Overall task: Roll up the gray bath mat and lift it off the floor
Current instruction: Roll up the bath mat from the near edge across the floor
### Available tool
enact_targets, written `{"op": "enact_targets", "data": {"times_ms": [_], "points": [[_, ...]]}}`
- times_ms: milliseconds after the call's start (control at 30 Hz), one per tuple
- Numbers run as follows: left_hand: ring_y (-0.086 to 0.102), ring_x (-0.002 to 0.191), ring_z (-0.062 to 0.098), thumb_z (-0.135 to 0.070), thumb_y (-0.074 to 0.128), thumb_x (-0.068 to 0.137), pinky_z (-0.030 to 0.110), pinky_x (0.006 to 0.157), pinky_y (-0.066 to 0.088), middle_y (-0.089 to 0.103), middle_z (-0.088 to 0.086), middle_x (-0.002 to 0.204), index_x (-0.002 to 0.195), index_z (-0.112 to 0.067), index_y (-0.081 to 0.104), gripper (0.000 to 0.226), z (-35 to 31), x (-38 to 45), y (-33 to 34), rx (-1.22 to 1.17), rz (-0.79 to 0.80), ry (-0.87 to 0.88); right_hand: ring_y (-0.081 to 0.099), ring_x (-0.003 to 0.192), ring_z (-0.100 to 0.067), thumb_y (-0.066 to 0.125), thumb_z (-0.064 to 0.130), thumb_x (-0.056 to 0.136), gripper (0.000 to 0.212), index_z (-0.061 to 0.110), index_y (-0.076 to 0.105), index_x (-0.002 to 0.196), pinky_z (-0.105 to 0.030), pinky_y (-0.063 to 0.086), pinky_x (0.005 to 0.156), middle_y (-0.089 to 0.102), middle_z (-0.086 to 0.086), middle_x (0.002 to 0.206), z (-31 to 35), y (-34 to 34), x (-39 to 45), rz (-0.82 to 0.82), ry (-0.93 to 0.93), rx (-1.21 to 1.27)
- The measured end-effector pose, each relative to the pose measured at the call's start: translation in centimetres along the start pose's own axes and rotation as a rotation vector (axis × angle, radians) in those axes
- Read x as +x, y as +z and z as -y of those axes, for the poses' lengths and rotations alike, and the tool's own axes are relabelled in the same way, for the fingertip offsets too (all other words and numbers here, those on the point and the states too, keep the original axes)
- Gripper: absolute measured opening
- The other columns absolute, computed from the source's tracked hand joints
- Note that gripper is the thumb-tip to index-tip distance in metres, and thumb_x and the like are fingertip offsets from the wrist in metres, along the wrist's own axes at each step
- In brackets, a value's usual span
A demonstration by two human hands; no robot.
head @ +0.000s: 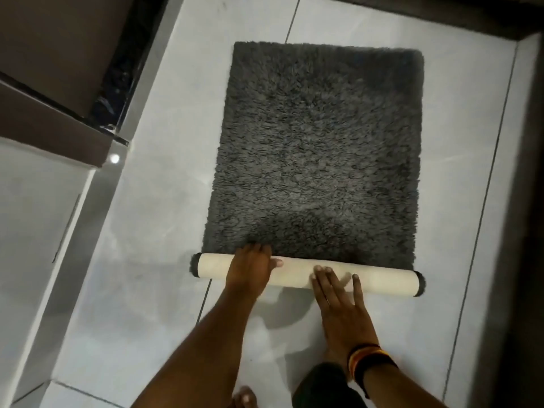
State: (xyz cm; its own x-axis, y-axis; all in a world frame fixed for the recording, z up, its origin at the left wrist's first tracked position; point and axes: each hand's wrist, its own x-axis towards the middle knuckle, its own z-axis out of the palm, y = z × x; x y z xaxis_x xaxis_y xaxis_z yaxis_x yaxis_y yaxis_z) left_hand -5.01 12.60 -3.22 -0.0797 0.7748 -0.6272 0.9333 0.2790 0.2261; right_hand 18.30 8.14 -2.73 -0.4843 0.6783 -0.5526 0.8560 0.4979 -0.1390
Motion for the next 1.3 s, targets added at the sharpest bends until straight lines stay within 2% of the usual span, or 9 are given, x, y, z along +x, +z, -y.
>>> {"op": "enact_targets", "data": {"times_ms": [67, 133, 233, 333, 500, 667, 867, 1100, 1300], "points": [[0.060, 0.123, 0.034, -0.032, 0.051, 0.104, 0.045, 0.108, 0.046, 0.065, 0.017, 0.136, 0.130, -0.008, 0.066, 0.039, -1.0, -2.5, 1.0, 0.024, -0.242, 0.052, 0.006, 0.156, -0.029, 0.044, 0.003, 0.083, 0.086, 0.013, 0.006, 0.159, -0.065, -0.006, 0.120, -0.002, -0.007, 0.169, -0.3, -0.7, 1.5, 0.015, 0.030, -0.012], [0.053, 0.140, 0.036, -0.024, 0.058, 0.101, 0.048, 0.116, 0.044, 0.055, 0.021, 0.152, 0.145, -0.003, 0.056, 0.049, -2.0, -5.3, 2.3, -0.061, -0.331, 0.126, -0.009, 0.156, -0.027, 0.023, 0.002, 0.086, 0.081, 0.017, -0.011, 0.158, -0.063, -0.007, 0.121, -0.015, -0.002, 0.168, -0.9, -2.0, 3.6, 0.069, 0.068, -0.006], [0.001, 0.162, 0.023, -0.041, 0.046, 0.105, 0.037, 0.130, 0.010, -0.002, 0.004, 0.174, 0.166, -0.015, 0.006, 0.078, -3.2, -8.0, 3.2, -0.142, -0.056, 0.084, -0.014, 0.155, -0.026, 0.027, 0.003, 0.092, 0.079, 0.021, -0.015, 0.158, -0.064, -0.006, 0.122, -0.016, 0.002, 0.169, -2.4, -4.6, 6.2, 0.175, 0.037, 0.010], [-0.018, 0.160, 0.020, -0.052, 0.026, 0.107, 0.039, 0.127, -0.009, -0.028, -0.005, 0.168, 0.159, -0.023, -0.023, 0.077, -3.1, -7.3, 2.2, -0.013, 0.085, 0.048, -0.013, 0.155, -0.026, 0.032, 0.005, 0.096, 0.077, 0.021, -0.008, 0.160, -0.063, -0.009, 0.121, -0.012, 0.003, 0.170, -3.6, -7.2, 7.0, 0.257, 0.038, 0.096], [-0.012, 0.162, 0.023, -0.050, 0.029, 0.107, 0.053, 0.131, 0.000, -0.019, -0.001, 0.172, 0.164, -0.021, -0.012, 0.076, -2.5, -1.9, -1.5, 0.122, 0.055, 0.095, -0.003, 0.156, -0.030, 0.045, 0.022, 0.101, 0.075, 0.016, -0.002, 0.159, -0.056, 0.005, 0.125, -0.010, -0.002, 0.167, -3.6, -8.1, 4.3, 0.083, -0.020, 0.189], [-0.011, 0.162, 0.022, -0.050, 0.029, 0.108, 0.055, 0.130, -0.004, -0.014, 0.004, 0.175, 0.165, -0.020, -0.008, 0.074, -3.8, 1.9, -4.4, -0.005, 0.113, 0.058, -0.024, 0.152, -0.023, 0.035, 0.038, 0.105, 0.081, 0.022, -0.030, 0.151, -0.052, 0.000, 0.126, -0.033, 0.003, 0.162, -4.1, -7.7, 3.8, 0.233, 0.079, 0.243], [0.006, 0.161, 0.031, -0.038, 0.034, 0.107, 0.052, 0.131, 0.011, 0.010, 0.014, 0.174, 0.164, -0.008, 0.017, 0.067, -4.3, 2.2, -6.2, -0.069, -0.142, 0.279, -0.026, 0.151, -0.021, 0.039, 0.040, 0.103, 0.084, 0.022, -0.026, 0.153, -0.058, -0.002, 0.124, -0.032, 0.005, 0.162, -5.4, -11.4, 10.6, 0.196, 0.186, 0.253], [-0.003, 0.162, 0.022, -0.043, 0.036, 0.108, 0.049, 0.131, 0.011, -0.003, 0.004, 0.176, 0.166, -0.016, 0.002, 0.073, -2.7, 5.2, -8.2, 0.055, 0.043, 0.284, -0.016, 0.155, -0.023, 0.040, 0.041, 0.103, 0.083, 0.017, -0.021, 0.155, -0.055, 0.002, 0.125, -0.019, -0.002, 0.168, -5.8, -14.6, 13.6, 0.187, 0.251, 0.226], [-0.012, 0.162, 0.023, -0.035, 0.032, 0.111, 0.043, 0.132, -0.003, -0.013, 0.005, 0.175, 0.165, -0.016, -0.006, 0.069, -4.6, 11.1, -13.3, 0.047, 0.148, 0.209, -0.030, 0.149, -0.023, 0.035, 0.046, 0.102, 0.087, 0.017, -0.030, 0.151, -0.058, -0.004, 0.124, -0.033, -0.002, 0.163, -4.8, -14.9, 13.6, 0.163, 0.272, 0.240]]}}
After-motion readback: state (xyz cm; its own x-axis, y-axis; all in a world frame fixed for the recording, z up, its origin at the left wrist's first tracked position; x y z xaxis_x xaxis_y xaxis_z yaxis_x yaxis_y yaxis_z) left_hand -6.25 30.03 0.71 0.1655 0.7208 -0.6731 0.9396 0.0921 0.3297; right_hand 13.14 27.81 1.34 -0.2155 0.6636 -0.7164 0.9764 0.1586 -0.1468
